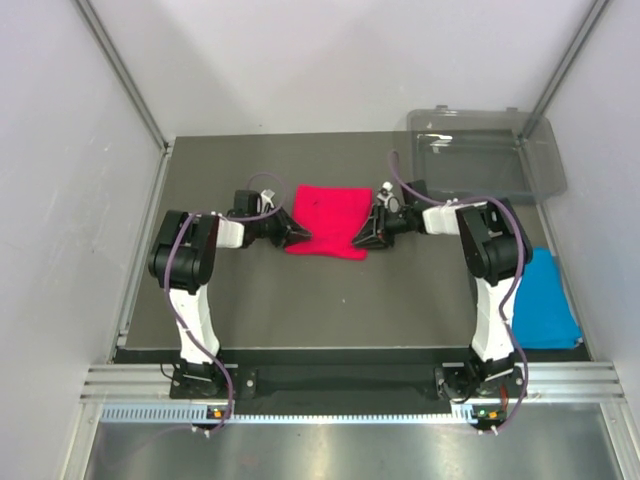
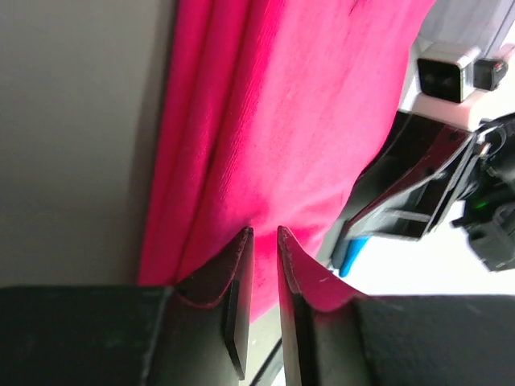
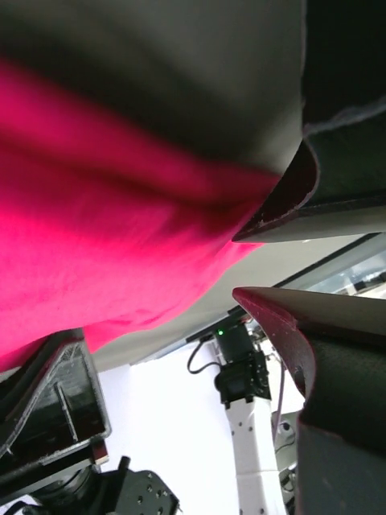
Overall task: Fold and stack the t-shirts
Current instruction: Fold the tshirt
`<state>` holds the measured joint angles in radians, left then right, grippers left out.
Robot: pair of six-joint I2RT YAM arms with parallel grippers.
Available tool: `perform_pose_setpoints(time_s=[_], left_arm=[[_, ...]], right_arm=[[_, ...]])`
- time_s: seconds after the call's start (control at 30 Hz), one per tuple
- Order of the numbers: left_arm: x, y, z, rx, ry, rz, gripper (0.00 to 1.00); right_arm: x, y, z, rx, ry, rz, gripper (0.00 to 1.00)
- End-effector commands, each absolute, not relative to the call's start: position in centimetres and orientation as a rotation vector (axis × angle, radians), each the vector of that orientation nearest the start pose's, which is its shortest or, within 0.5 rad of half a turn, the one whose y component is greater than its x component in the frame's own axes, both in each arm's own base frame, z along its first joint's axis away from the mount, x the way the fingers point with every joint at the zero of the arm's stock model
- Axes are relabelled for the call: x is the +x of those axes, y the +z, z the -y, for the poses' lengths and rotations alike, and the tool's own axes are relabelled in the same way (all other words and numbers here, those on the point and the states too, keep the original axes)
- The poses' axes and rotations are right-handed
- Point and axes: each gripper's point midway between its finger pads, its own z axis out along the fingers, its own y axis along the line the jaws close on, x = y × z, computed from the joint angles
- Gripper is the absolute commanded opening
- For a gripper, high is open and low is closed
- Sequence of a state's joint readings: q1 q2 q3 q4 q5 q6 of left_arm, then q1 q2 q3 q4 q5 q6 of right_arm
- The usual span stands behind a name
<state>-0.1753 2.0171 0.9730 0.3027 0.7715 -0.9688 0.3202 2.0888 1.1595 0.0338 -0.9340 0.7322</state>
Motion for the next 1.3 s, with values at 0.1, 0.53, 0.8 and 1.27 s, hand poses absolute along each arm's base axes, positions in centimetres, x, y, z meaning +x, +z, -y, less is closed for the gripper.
perform_pose_setpoints(time_s=[0.1,0.53,0.8,1.27], left_arm=[[39.6,8.6,21.1,-0.372,-1.372,-2.375,0.24],[40.5,4.9,20.8,-0.523,-1.311,-2.409,0.23],[40.5,5.6,19.4,-0.451,-1.231,-2.461,0.22],[37.7,10.5,29.3,-0.321,-1.506,-2.329,0.23]], right_arm=[[35.8,9.2,-25.6,-0.162,1.442,-2.54,0.3],[38.2,9.6,-35.0,-0.026,1.777,-2.379,0.3],[37.8,6.2,-27.9,-0.139,1.391,-2.591,0.29],[44.9,10.9,-30.8,0.068,1.632,-2.301,0.33]])
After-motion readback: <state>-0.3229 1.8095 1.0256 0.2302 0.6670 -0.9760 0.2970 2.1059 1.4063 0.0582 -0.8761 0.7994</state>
